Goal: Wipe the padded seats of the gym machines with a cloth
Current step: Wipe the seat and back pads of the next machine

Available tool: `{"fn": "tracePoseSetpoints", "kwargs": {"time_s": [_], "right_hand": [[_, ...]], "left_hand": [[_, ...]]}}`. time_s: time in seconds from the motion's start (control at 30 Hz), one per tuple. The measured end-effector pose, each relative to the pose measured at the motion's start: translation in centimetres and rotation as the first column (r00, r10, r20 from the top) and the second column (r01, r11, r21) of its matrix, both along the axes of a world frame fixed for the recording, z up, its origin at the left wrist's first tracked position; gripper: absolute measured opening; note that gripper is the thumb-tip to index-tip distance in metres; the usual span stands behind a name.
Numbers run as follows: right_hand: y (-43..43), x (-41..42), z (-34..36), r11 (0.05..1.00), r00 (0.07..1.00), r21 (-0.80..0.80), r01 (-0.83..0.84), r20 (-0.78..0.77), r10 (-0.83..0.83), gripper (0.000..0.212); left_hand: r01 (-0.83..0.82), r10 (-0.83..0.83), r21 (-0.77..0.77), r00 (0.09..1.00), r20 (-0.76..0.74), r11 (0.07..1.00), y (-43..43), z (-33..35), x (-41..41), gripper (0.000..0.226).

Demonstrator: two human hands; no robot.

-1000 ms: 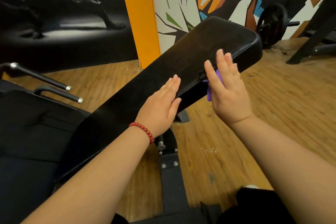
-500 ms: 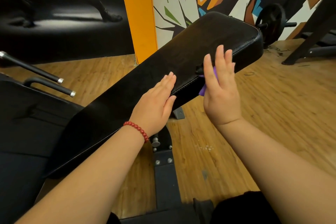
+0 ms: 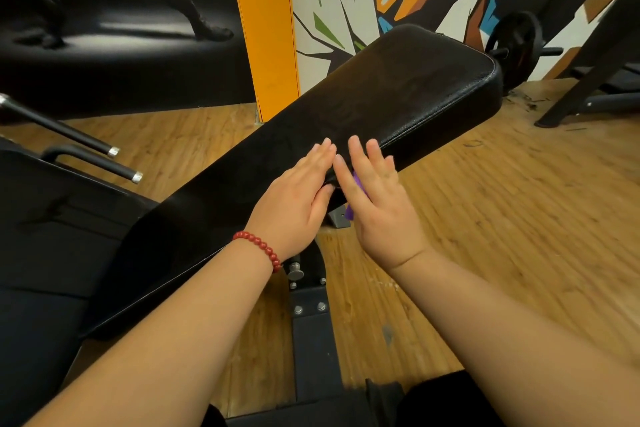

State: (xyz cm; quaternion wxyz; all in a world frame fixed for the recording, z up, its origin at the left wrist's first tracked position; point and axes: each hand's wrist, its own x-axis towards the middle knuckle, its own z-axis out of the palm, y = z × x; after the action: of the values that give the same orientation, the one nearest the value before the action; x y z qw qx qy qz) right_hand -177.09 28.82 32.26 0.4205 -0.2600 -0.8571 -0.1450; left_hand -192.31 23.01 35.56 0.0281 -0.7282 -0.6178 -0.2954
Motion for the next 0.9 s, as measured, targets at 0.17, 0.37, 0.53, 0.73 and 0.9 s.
{"fn": "tracePoseSetpoints", "kwargs": {"time_s": [0.17, 0.37, 0.53, 0.73, 0.9], "right_hand": [[1.0, 1.3, 1.8, 0.990, 0.984, 0.042, 0.136, -0.119, -0.130, 0.072], [0.1, 0.0, -0.2, 0.997, 0.999, 0.071, 0.004, 0.051, -0.007, 0.072], [1.5, 2.0, 1.4, 0.969, 0.960, 0.226, -0.097, 0.279, 0.031, 0.065], [3.9, 3.5, 5.5, 0.870, 0.757, 0.357, -0.339, 0.653, 0.027, 0.071], [4.0, 1.6, 7.3, 0.812, 0.597, 0.324, -0.486, 0.801, 0.038, 0.062]], "left_hand": [[0.051, -0.054, -0.047, 0.996, -0.065, 0.998, -0.5, 0.1, -1.1, 0.057], [0.038, -0.041, -0.047, 0.997, -0.066, 0.998, -1.0, -0.3, -1.5, 0.059], [-0.072, 0.067, -0.119, 0.997, -0.044, 0.990, -1.8, -1.4, -3.4, 0.061], [-0.098, 0.096, -0.068, 0.995, -0.035, 0.993, -1.5, -2.0, -3.3, 0.057], [-0.048, 0.049, -0.105, 0.999, 0.006, 0.993, -2.0, -1.6, -3.6, 0.056]]}}
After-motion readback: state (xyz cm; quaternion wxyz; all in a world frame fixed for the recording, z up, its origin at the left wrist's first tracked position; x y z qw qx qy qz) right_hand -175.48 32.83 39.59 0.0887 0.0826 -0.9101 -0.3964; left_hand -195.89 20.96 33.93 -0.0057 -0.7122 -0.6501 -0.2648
